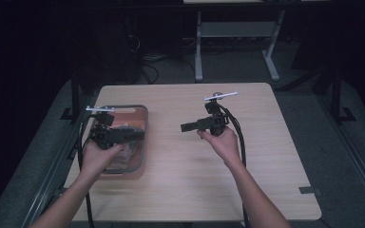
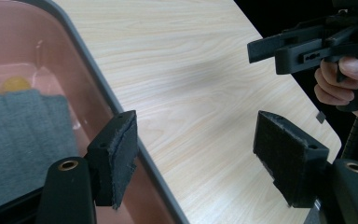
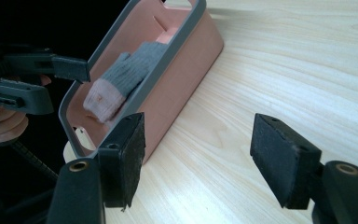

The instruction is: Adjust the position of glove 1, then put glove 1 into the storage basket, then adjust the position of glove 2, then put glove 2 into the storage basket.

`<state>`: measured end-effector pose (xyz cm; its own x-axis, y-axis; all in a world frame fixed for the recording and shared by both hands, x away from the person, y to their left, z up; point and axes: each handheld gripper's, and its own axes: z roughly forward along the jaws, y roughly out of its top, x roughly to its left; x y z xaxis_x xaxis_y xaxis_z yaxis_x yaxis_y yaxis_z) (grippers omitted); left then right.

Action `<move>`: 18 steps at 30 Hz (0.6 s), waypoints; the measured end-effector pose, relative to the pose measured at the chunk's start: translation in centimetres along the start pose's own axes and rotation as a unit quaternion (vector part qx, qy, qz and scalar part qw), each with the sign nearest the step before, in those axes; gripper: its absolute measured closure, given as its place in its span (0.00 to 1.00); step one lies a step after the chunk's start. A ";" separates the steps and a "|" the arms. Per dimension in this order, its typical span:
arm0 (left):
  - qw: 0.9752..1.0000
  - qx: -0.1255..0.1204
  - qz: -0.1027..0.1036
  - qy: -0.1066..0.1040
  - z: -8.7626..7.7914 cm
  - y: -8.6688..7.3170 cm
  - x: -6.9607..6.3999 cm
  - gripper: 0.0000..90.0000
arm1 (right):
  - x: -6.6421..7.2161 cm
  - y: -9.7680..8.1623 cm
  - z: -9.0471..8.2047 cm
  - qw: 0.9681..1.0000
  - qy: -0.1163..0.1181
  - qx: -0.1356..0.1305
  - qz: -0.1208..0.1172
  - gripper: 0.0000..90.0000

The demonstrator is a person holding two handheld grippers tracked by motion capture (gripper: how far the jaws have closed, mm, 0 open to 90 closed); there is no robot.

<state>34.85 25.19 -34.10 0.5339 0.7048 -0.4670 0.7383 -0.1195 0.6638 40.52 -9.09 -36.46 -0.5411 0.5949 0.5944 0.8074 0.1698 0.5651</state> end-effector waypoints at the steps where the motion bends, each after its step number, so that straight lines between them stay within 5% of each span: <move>1: 1.000 0.001 0.001 0.000 0.1 0.0 -0.1 0.34 | -0.1 -0.1 -0.1 1.000 -0.001 0.000 -0.001 0.39; 18: 1.000 0.013 0.016 -0.011 1.6 0.4 -1.4 0.33 | -1.6 -1.1 -1.7 1.000 -0.010 -0.010 0.015 0.39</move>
<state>35.09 23.03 -34.14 0.5672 0.6840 -0.4587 0.7306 -0.1609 0.6636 40.05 -11.53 -37.06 -0.5116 0.6155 0.5995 0.8184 0.1366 0.5582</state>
